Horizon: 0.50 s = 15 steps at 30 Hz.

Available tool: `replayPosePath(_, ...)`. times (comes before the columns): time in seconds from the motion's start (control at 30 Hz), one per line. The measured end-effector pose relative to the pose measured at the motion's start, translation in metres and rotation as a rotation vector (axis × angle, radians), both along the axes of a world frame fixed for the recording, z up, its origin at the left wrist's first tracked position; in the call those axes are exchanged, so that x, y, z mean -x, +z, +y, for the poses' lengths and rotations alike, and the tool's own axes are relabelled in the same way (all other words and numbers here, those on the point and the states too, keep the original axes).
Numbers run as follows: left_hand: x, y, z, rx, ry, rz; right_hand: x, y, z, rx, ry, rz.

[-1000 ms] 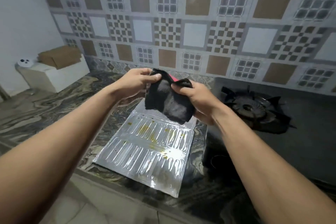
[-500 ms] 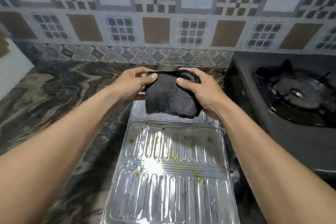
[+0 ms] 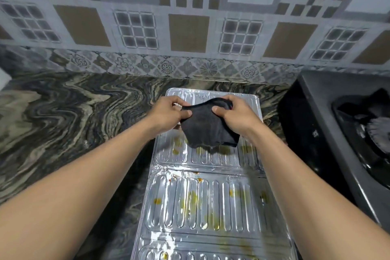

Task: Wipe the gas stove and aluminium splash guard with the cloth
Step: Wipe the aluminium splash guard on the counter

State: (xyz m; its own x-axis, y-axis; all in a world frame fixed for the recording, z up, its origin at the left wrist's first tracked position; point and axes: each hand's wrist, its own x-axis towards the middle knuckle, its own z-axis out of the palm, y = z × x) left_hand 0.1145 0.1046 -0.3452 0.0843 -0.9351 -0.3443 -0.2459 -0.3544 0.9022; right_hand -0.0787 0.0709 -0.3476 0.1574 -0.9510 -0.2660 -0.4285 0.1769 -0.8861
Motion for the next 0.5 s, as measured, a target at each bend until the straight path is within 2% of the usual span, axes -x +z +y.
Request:
replayPosePath(0.13,-0.01,-0.015,-0.024,0.025,0.003,-0.124,-0.013,-0.009,-0.033,-0.059,0.082,0.171)
replayPosePath(0.3,-0.026,-0.024,-0.032,0.018,-0.09,-0.283,-0.028,-0.004,-0.055,-0.055,0.279,0.446)
replayPosePath(0.43,-0.022,-0.015,-0.02,-0.032,-0.302,-0.334,-0.037,0.005,-0.064,-0.015,0.458,0.666)
replayPosePath(0.5,-0.023,-0.013,-0.023,-0.008,-0.359,-0.449,-0.039,0.005,-0.068,0.077,0.46,0.677)
